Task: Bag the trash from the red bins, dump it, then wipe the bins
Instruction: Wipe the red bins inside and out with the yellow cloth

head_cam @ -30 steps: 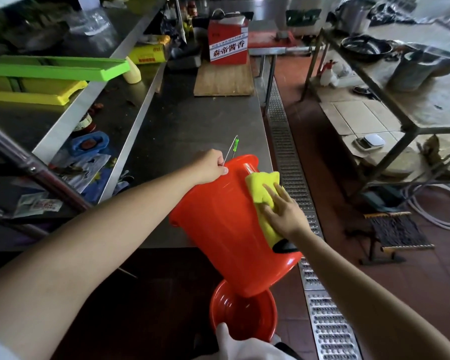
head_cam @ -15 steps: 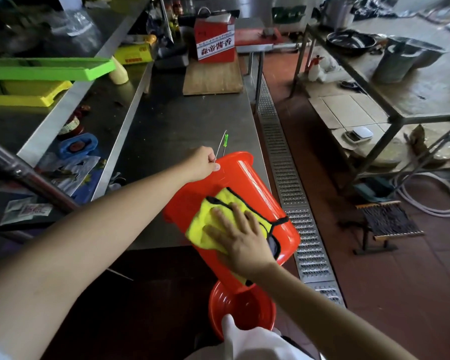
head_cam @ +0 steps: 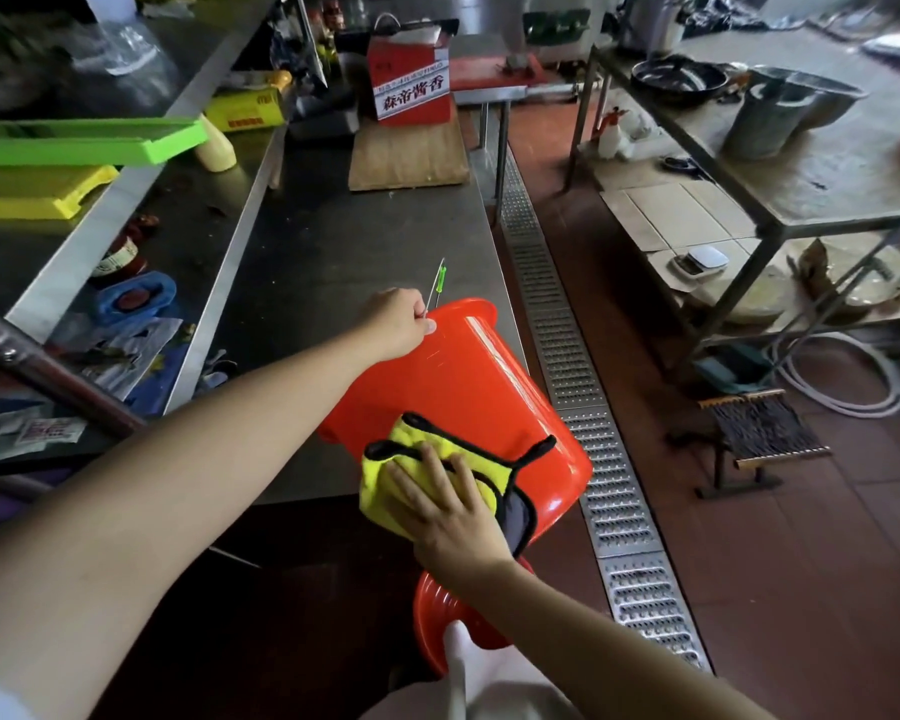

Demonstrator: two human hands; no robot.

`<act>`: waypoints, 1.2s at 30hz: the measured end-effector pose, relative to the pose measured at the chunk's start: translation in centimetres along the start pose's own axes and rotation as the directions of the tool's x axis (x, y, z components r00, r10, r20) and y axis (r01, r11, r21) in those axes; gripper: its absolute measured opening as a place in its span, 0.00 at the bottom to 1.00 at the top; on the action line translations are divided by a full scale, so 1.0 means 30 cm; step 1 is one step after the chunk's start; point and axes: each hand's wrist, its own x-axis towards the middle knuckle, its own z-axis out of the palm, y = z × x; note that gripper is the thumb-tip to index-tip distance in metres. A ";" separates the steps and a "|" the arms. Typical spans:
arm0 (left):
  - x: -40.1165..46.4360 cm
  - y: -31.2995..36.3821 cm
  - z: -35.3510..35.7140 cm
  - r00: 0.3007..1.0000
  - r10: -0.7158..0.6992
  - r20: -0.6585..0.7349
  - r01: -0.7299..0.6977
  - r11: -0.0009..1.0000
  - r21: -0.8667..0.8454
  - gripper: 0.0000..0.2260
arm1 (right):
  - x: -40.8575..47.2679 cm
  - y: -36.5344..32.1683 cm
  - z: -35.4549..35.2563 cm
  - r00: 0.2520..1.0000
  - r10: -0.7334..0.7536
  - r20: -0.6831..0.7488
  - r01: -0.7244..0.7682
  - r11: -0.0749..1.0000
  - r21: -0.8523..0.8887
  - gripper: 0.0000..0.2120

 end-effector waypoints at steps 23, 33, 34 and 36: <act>0.079 0.026 -0.012 0.992 -0.052 0.115 0.059 0.997 -0.055 0.11 | -0.130 0.099 -0.020 0.953 0.293 -0.078 -0.273 0.942 0.196 0.30; 0.130 -0.005 -0.041 0.961 -0.021 0.275 0.077 0.978 -0.193 0.13 | 0.318 0.089 -0.109 0.940 0.341 -0.012 -0.334 0.926 0.178 0.30; 0.131 -0.012 -0.036 0.968 -0.013 0.252 0.056 0.985 -0.166 0.13 | 0.310 0.092 -0.106 0.943 0.333 -0.018 -0.324 0.928 0.182 0.30; 0.134 -0.029 -0.025 0.969 0.002 0.246 0.038 0.987 -0.156 0.13 | 0.237 0.107 -0.093 0.955 0.293 -0.043 -0.280 0.941 0.192 0.31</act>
